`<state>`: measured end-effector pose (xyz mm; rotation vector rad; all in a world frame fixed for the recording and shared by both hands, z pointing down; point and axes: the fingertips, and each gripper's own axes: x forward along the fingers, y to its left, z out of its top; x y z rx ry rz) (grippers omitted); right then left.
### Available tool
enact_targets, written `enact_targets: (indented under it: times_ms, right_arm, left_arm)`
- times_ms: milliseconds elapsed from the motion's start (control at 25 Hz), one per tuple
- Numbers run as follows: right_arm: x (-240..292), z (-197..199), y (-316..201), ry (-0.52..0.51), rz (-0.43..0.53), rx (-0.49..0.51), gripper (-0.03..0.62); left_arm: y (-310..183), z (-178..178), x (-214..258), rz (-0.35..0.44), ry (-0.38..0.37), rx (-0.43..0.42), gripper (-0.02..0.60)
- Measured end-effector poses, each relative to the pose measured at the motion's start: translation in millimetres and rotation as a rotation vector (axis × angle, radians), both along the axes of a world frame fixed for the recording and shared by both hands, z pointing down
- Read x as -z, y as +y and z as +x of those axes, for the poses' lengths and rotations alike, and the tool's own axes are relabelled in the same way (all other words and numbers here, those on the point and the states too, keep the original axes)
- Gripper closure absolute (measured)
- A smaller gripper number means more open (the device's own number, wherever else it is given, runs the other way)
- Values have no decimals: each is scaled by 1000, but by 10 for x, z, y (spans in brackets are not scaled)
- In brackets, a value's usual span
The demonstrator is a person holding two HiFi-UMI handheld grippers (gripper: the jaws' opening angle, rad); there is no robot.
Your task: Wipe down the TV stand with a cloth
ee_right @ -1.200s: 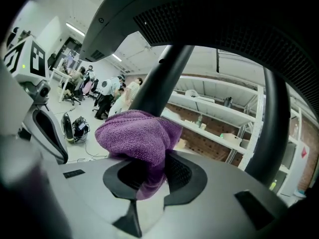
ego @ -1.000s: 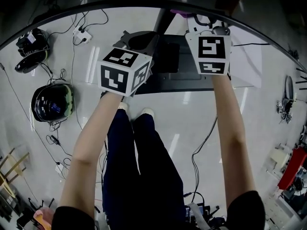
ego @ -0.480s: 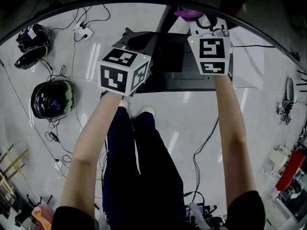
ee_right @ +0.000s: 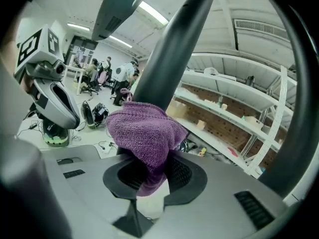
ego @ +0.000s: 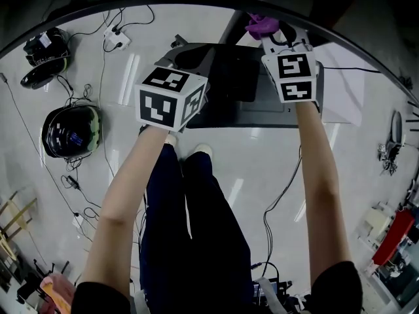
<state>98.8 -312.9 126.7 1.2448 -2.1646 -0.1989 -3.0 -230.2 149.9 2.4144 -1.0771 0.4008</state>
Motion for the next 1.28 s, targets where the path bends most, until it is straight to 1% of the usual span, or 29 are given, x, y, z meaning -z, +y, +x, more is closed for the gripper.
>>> enact_targets:
  times_ms: [320, 600, 840, 1080, 1280]
  right_arm:
    - [-377, -2, -36, 39, -110, 58, 496]
    - [-636, 20, -51, 33, -179, 63, 496]
    - [-841, 6, -34, 15, -229, 70, 496]
    - [-853, 18, -34, 26, -234, 58, 496]
    - [-643, 140, -37, 56, -171, 1, 496]
  left_arm:
    - [1, -49, -110, -19, 1, 24, 575]
    - [43, -139, -144, -25, 3, 49, 575]
    - [111, -174, -267, -55, 0, 43, 575]
    - [166, -78, -304, -68, 5, -1, 575]
    - [144, 3, -229, -57, 4, -38, 575]
